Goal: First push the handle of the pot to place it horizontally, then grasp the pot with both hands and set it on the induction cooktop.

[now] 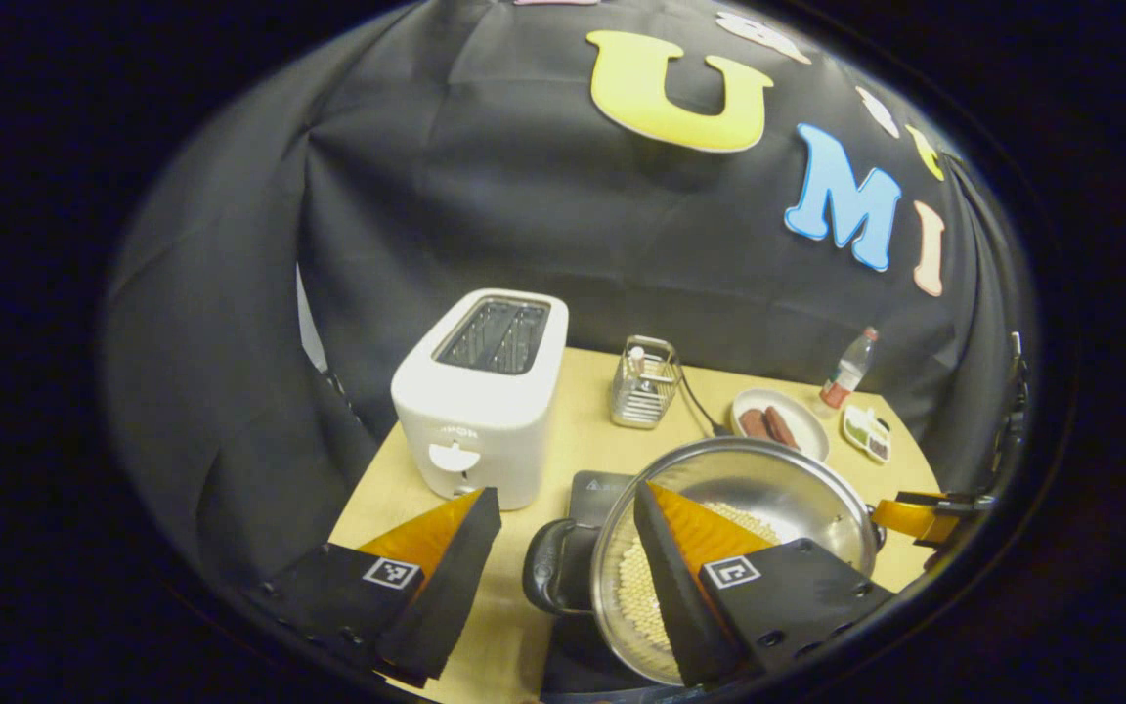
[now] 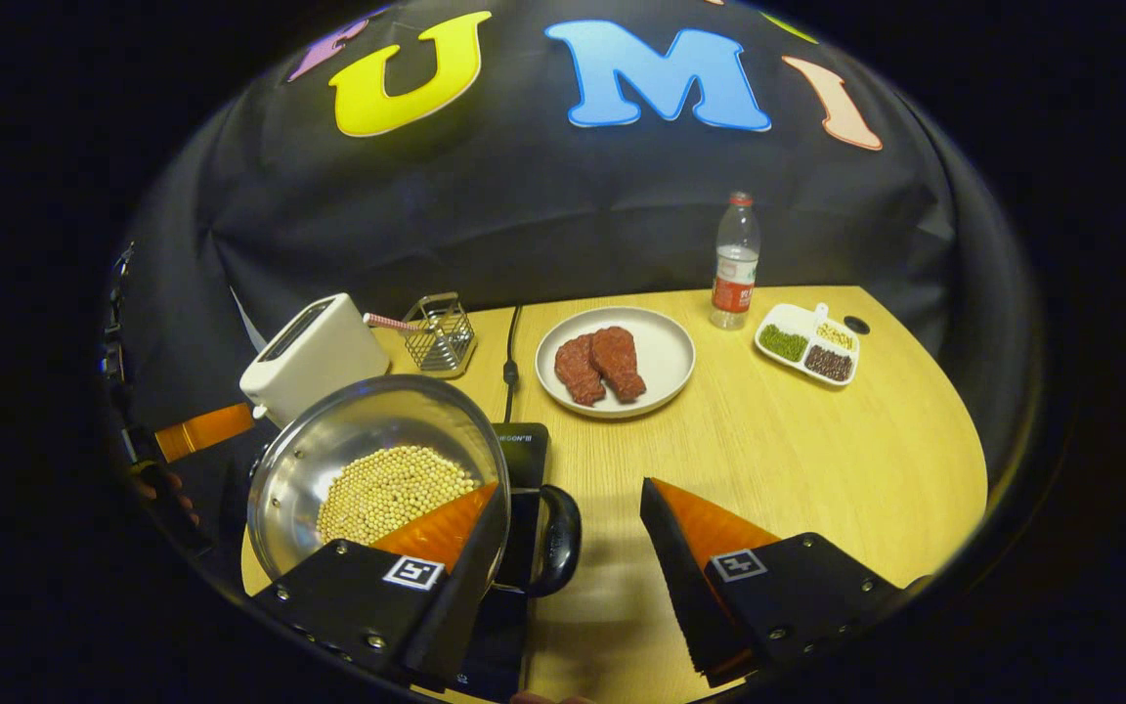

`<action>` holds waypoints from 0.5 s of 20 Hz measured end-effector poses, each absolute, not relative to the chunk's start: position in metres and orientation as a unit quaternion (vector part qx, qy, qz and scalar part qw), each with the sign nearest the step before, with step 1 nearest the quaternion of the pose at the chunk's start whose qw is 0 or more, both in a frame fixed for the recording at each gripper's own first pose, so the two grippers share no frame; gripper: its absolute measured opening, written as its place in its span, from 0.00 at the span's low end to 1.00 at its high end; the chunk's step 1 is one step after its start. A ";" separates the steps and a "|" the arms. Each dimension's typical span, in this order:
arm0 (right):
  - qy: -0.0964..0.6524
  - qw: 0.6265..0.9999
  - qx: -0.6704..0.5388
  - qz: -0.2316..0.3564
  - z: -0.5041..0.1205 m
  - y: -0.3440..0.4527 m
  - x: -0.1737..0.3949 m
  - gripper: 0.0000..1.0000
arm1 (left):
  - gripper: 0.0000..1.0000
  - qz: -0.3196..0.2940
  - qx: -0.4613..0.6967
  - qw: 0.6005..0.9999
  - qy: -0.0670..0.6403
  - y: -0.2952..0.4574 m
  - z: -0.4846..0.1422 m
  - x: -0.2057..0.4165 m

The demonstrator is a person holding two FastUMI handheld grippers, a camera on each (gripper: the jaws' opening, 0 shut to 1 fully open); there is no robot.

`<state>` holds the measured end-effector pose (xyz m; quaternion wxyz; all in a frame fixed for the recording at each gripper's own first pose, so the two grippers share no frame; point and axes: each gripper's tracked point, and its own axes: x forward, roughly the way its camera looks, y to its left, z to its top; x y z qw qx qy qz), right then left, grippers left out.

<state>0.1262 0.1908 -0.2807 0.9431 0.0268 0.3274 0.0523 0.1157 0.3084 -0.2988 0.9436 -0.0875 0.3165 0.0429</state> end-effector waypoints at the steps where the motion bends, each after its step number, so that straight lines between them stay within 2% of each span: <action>1: 0.315 0.947 0.028 0.054 -0.268 0.185 0.124 0.84 | 0.90 0.045 -0.086 0.948 0.304 0.299 -0.285 0.113; 5: 0.260 0.964 0.019 0.057 -0.215 0.149 0.112 0.84 | 0.91 0.031 -0.087 0.962 0.256 0.236 -0.225 0.101; 10: 0.197 0.979 0.025 0.048 -0.144 0.101 0.095 0.84 | 0.89 -0.009 -0.094 0.974 0.205 0.124 -0.164 0.086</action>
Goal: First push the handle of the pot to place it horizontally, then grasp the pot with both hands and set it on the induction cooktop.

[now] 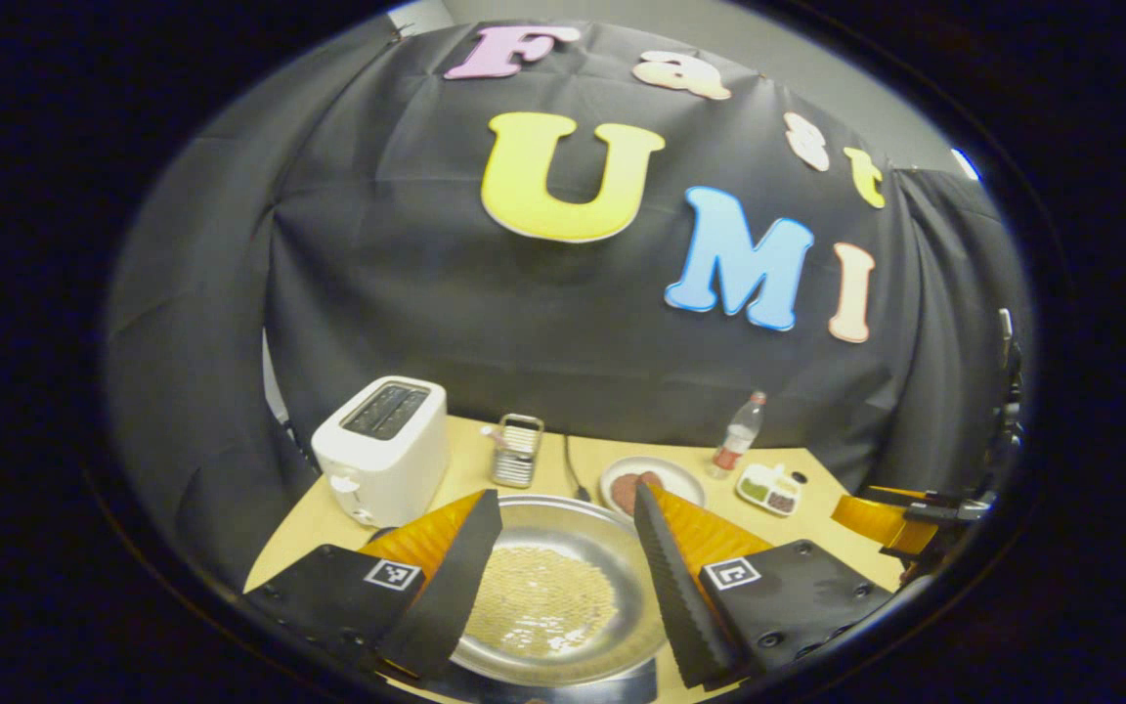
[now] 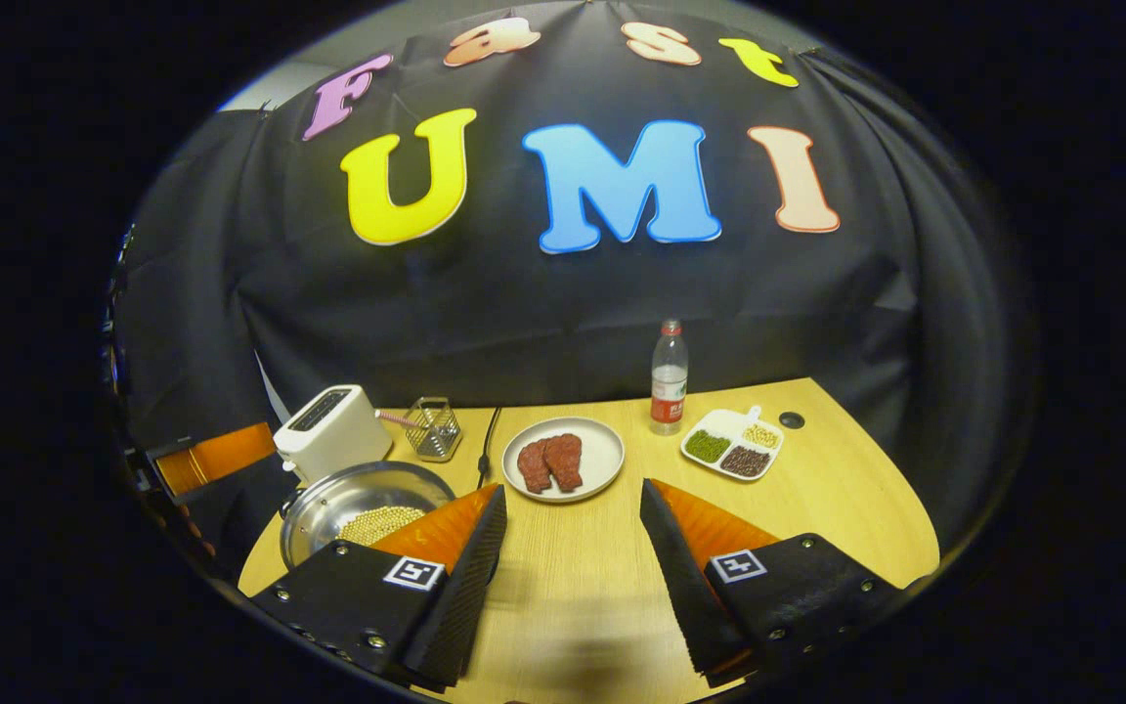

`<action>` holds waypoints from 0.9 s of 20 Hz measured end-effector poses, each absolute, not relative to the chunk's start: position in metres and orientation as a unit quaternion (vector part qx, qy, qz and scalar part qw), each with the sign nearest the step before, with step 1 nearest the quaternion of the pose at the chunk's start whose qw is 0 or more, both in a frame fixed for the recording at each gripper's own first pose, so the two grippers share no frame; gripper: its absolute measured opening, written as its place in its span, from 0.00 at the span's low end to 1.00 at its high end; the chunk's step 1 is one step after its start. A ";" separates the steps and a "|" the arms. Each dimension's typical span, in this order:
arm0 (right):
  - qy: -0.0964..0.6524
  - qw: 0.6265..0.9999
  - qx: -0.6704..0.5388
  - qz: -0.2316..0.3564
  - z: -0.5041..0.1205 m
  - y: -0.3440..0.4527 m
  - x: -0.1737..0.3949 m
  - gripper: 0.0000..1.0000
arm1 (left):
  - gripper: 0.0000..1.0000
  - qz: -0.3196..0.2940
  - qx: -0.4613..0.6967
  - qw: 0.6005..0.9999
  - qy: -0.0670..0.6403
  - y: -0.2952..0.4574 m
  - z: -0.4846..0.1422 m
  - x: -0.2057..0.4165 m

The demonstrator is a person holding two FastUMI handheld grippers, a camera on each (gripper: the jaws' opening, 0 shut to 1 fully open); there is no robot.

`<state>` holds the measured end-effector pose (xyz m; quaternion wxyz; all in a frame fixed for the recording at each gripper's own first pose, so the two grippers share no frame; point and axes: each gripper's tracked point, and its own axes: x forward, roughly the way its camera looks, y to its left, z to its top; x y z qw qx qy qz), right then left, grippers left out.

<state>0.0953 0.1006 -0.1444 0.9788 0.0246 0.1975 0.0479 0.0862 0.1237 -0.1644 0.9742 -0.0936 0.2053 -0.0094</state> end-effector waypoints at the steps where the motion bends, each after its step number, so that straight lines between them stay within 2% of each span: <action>1: 0.181 0.982 0.026 0.046 -0.128 0.091 0.093 0.84 | 0.90 -0.012 -0.085 0.977 0.193 0.105 -0.149 0.085; 9: 0.066 0.997 0.009 0.037 -0.003 0.012 0.057 0.83 | 0.90 -0.003 -0.072 0.996 0.055 -0.002 0.005 0.057; 10: 0.058 0.998 0.003 0.039 0.005 0.004 0.055 0.84 | 0.90 -0.003 -0.072 0.997 0.042 -0.011 0.015 0.053; 11: 0.049 0.998 -0.002 0.041 0.010 -0.002 0.054 0.99 | 0.92 -0.001 -0.068 0.997 0.033 -0.017 0.022 0.050; 14: 0.032 0.998 0.001 0.055 0.021 -0.013 0.038 1.00 | 0.97 0.010 -0.047 0.999 0.021 -0.034 0.031 0.039; 18: 0.038 0.996 0.009 0.080 0.019 -0.021 0.029 0.99 | 0.95 0.027 -0.027 0.999 0.024 -0.051 0.031 0.025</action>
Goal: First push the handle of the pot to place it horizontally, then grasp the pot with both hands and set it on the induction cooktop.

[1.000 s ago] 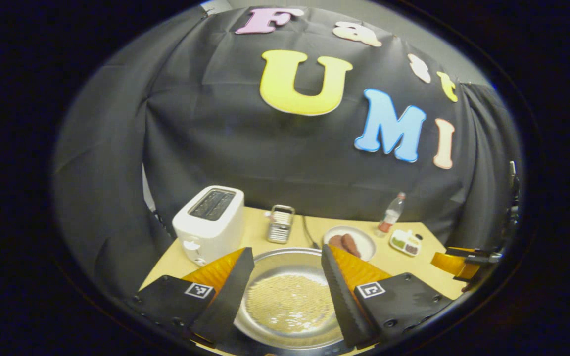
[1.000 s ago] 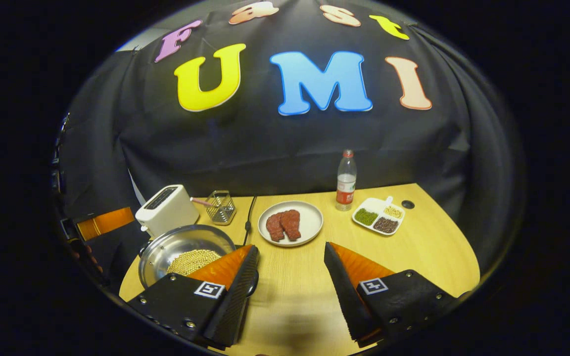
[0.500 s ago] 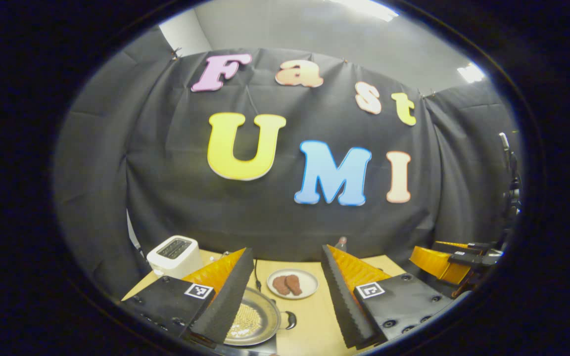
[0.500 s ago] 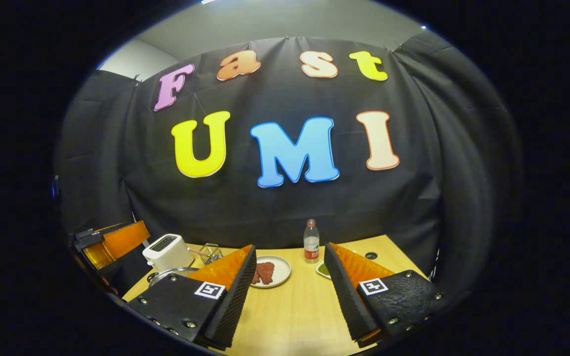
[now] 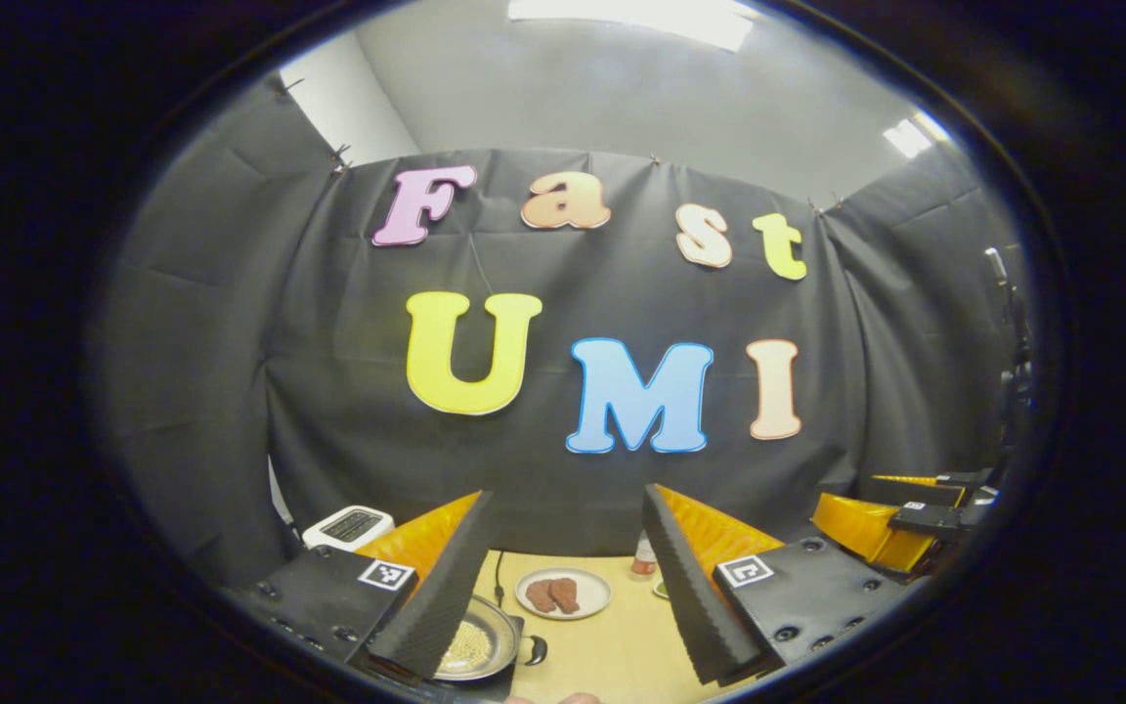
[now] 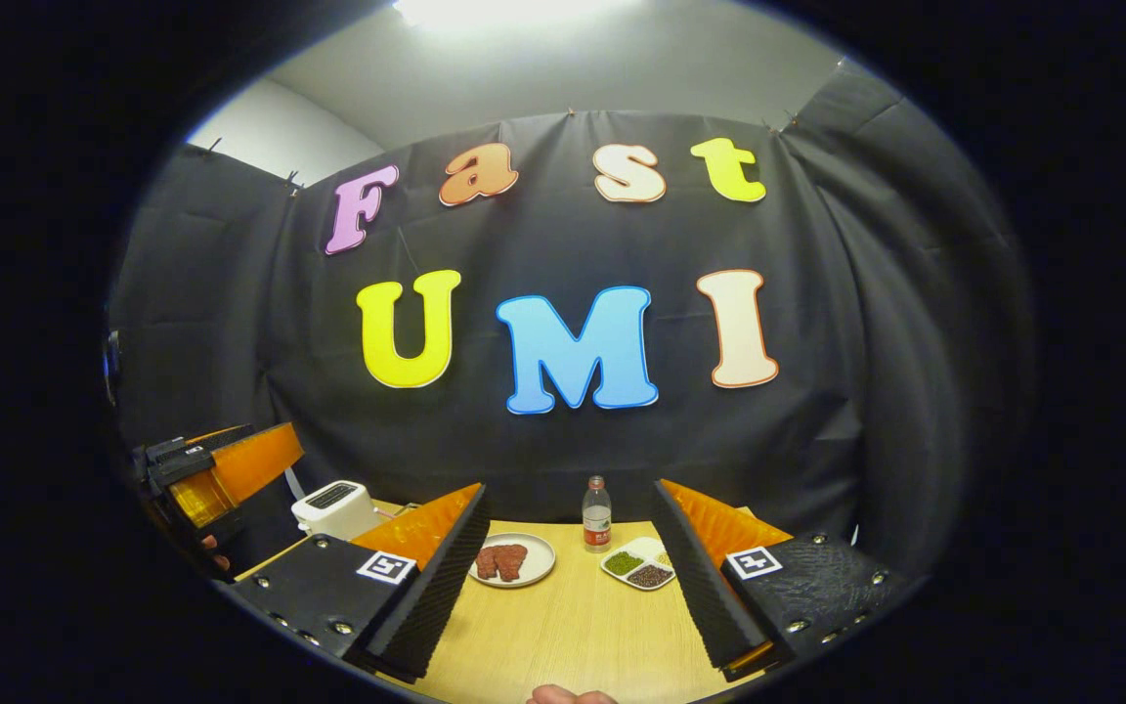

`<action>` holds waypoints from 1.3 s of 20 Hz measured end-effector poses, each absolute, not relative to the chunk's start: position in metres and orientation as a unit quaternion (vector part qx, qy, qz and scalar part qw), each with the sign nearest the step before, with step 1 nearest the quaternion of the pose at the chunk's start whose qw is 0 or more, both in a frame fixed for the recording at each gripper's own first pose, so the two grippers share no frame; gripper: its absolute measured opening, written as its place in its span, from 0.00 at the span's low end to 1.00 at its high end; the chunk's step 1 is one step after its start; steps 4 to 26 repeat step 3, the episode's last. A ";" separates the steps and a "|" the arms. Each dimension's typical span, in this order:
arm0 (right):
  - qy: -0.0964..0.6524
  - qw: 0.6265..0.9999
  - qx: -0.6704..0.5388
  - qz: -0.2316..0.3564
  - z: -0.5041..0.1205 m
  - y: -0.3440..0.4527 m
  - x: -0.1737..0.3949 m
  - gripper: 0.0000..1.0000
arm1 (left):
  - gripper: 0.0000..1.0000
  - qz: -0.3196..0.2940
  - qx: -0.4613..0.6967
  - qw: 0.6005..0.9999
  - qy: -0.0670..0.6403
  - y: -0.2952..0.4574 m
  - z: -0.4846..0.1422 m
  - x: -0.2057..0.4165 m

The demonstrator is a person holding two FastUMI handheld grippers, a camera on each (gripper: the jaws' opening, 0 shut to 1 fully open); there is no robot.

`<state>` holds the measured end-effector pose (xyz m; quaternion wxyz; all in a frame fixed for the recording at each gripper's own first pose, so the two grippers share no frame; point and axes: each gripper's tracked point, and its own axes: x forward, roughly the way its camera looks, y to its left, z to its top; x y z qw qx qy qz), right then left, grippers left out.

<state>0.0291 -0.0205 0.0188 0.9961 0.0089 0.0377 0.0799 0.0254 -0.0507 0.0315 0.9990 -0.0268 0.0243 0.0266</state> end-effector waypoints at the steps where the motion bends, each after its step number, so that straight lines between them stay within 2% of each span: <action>1: 0.038 0.996 0.010 0.084 0.017 -0.021 0.028 0.99 | 0.99 0.029 -0.025 0.999 0.024 -0.054 0.031 0.022; 2: 0.040 0.995 0.011 0.088 0.015 -0.022 0.025 0.99 | 0.95 0.030 -0.027 0.999 0.027 -0.057 0.029 0.018; 26: 0.044 0.995 0.011 0.086 0.014 -0.025 0.024 0.99 | 0.95 0.030 -0.030 0.999 0.027 -0.059 0.029 0.014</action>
